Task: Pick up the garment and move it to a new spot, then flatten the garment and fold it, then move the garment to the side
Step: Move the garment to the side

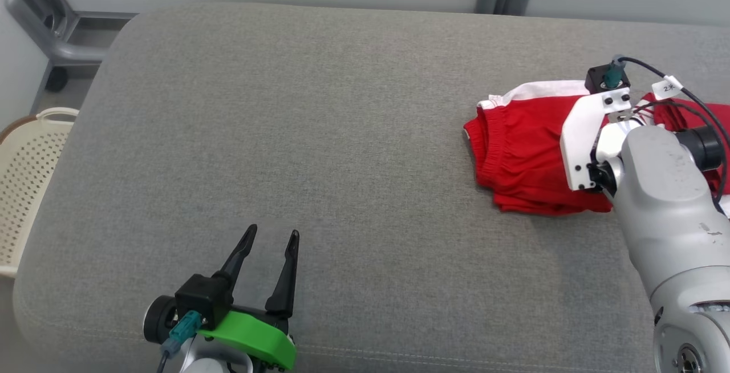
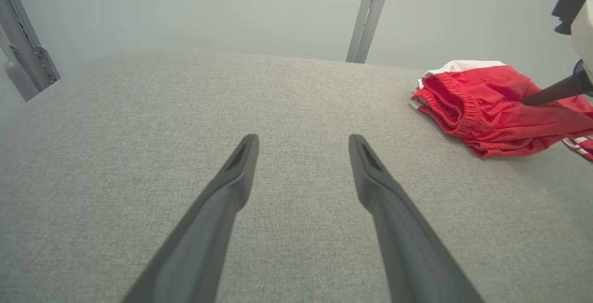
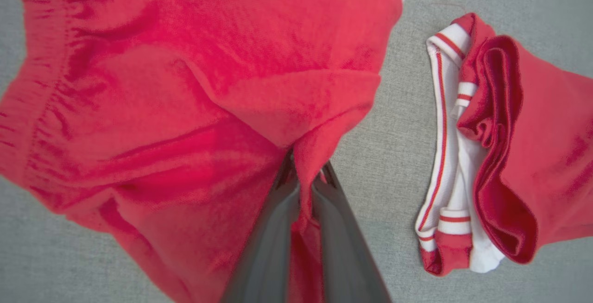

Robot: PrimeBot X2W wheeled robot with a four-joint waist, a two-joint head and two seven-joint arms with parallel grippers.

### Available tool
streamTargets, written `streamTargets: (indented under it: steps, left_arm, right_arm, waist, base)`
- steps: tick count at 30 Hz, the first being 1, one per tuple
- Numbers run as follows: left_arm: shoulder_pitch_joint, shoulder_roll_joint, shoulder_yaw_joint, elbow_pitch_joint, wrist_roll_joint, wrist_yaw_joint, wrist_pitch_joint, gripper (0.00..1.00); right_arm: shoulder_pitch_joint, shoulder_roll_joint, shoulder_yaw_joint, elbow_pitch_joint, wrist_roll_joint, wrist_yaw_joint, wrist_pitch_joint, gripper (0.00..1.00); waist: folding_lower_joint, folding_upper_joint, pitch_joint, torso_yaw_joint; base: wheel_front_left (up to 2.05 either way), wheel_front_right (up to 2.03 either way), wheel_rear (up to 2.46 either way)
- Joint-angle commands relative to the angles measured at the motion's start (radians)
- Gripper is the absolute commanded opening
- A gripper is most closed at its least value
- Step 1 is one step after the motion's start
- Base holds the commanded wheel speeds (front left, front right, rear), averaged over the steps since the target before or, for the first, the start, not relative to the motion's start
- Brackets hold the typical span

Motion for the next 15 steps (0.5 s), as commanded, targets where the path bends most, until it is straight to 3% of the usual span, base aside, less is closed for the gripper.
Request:
streamTargets:
  steps: [1,15]
  left_arm:
    - [0.006,0.006,0.003,-0.004,0.001,0.005,-0.002,1.00]
    - [-0.009,0.025,-0.018,-0.033,0.005,0.011,0.009,1.00]
  right_arm:
    - [0.008,-0.013,0.011,-0.010,0.009,-0.002,0.002,0.00]
    - [0.024,-0.182,0.197,-0.166,0.152,-0.002,0.077,0.00]
  waist:
    - [0.0000,0.0000,-0.009,-0.032]
    - [0.0000,0.0000,0.031,-0.090]
  base:
    - [0.00,0.00,0.00]
    - [0.00,0.00,0.00]
